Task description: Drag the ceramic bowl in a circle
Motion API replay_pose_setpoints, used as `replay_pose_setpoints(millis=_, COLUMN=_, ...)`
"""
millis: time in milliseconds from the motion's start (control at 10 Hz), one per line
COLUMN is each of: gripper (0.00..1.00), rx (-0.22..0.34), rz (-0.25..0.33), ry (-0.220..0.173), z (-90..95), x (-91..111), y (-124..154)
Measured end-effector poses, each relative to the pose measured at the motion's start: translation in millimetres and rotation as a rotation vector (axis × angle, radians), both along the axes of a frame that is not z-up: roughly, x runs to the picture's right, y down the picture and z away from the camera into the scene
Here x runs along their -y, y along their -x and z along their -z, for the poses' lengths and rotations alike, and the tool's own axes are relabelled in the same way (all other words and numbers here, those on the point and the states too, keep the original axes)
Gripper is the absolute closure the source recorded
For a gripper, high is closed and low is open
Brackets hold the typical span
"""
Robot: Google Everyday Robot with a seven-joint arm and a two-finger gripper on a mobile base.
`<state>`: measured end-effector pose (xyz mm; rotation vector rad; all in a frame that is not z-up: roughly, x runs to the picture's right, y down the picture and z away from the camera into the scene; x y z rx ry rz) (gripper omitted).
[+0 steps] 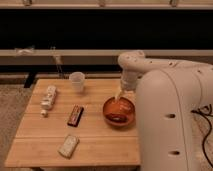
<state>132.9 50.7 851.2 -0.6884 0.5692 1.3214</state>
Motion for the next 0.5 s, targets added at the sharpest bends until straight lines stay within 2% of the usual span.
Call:
replay_pose_setpoints(millis=200, gripper=0.2, rx=0.055, rz=-0.015, ry=0.006, z=-12.2, x=13.7, y=7.9)
replay_pose_setpoints(millis=500, gripper=0.2, rx=0.074, rz=-0.021, ry=0.008, z=-16.3, x=18.3, y=10.2)
